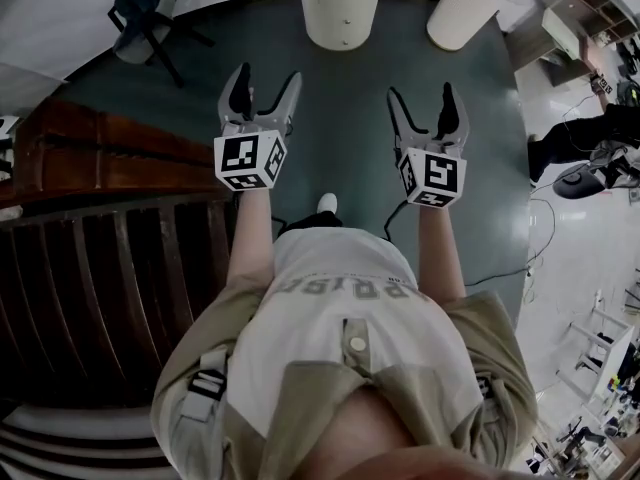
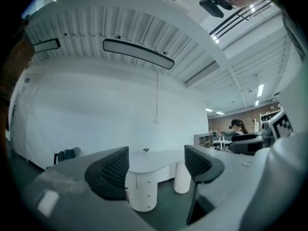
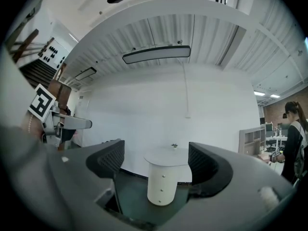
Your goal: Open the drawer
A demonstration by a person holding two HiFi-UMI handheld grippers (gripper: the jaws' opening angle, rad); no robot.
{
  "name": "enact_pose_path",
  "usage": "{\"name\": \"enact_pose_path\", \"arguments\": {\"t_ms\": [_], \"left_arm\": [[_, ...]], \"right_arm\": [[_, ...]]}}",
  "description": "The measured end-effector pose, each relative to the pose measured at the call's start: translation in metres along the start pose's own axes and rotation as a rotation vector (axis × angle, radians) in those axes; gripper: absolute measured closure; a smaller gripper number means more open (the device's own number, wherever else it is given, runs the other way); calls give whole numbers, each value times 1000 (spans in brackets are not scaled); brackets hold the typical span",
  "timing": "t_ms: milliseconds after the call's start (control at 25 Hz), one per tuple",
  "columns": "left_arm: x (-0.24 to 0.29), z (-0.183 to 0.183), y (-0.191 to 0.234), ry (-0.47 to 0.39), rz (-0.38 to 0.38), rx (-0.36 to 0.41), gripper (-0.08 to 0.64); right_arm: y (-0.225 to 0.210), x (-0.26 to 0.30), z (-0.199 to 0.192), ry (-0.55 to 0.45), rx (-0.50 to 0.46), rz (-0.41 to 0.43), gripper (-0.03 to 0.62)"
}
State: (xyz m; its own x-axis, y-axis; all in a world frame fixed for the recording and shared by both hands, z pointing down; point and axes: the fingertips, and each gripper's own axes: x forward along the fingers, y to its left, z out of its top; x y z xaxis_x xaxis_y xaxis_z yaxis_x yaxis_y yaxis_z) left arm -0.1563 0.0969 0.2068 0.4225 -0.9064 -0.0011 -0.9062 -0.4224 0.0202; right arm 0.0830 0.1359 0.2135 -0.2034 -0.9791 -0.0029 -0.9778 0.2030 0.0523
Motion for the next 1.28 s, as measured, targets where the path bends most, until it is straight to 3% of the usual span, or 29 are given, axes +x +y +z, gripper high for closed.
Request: {"name": "enact_pose_path", "arguments": {"t_ms": [120,360,760,1280], "left_arm": [[41,2,24,-6,-15,0,193],[73,-3,55,-11,-35,-15,192],[102,-17,48,35,-50,-31,193],[172,-38,26,83,33,-35,193]], "right_arm": [[-6,46,2,-7,4,-15,186],[3,84,2,-10,-13,-36,186],[-20,109,-9,34,-16,-43,186],[-92,170,-42,88,25,12,186]]}}
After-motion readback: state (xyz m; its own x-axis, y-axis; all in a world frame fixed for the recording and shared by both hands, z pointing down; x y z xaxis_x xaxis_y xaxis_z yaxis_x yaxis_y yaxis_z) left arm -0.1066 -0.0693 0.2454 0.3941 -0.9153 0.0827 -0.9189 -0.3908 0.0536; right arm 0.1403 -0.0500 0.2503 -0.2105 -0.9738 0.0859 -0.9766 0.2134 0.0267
